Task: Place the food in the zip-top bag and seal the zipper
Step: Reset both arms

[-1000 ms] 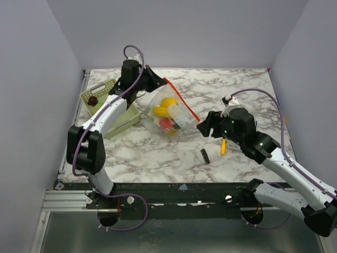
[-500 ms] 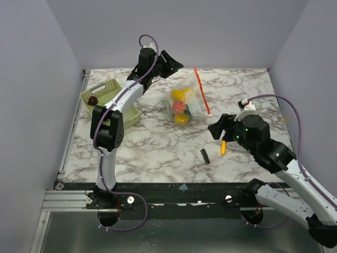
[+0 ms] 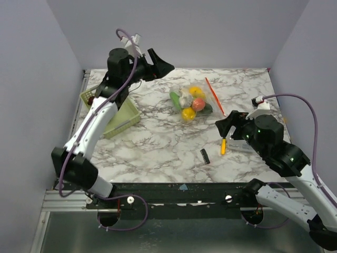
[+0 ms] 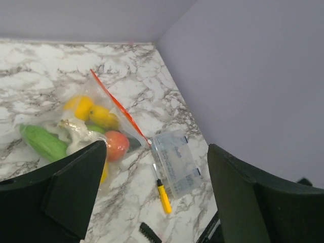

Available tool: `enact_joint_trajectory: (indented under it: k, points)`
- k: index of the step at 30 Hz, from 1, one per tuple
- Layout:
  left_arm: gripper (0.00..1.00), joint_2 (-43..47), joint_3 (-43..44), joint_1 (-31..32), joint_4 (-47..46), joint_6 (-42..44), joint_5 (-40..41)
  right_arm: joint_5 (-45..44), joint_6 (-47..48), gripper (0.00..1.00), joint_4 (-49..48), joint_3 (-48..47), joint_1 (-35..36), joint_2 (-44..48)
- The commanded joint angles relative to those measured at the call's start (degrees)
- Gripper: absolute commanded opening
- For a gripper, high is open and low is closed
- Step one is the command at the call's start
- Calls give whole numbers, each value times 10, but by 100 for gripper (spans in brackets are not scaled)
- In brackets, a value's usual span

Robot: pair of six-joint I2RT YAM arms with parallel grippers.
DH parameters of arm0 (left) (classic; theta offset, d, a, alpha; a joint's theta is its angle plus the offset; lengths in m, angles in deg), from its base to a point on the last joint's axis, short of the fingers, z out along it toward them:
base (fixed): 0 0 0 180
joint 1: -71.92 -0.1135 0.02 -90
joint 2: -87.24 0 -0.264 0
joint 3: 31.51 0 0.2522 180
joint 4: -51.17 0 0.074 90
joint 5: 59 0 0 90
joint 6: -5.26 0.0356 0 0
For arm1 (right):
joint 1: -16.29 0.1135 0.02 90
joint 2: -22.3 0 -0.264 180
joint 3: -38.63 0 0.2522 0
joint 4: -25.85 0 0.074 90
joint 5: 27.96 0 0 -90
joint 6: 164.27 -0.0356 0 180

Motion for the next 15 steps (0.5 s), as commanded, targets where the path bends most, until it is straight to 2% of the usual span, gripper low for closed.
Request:
enact_joint_trajectory:
  k: [1, 3, 4, 7, 15]
  points:
    - [89, 163, -80, -2, 16, 98, -33, -50, 4, 88, 45, -44, 0, 25]
    - [92, 223, -101, -2, 35, 124, -31, -56, 12, 93, 51, -57, 0, 41]
    - [93, 249, -108, -2, 46, 138, -29, -59, 15, 100, 51, -64, 0, 48]
    - [99, 334, -127, -2, 75, 170, -9, -66, 25, 100, 53, -82, 0, 74]
    - [99, 544, -211, -2, 88, 201, 74, -94, 37, 100, 29, -94, 0, 133]
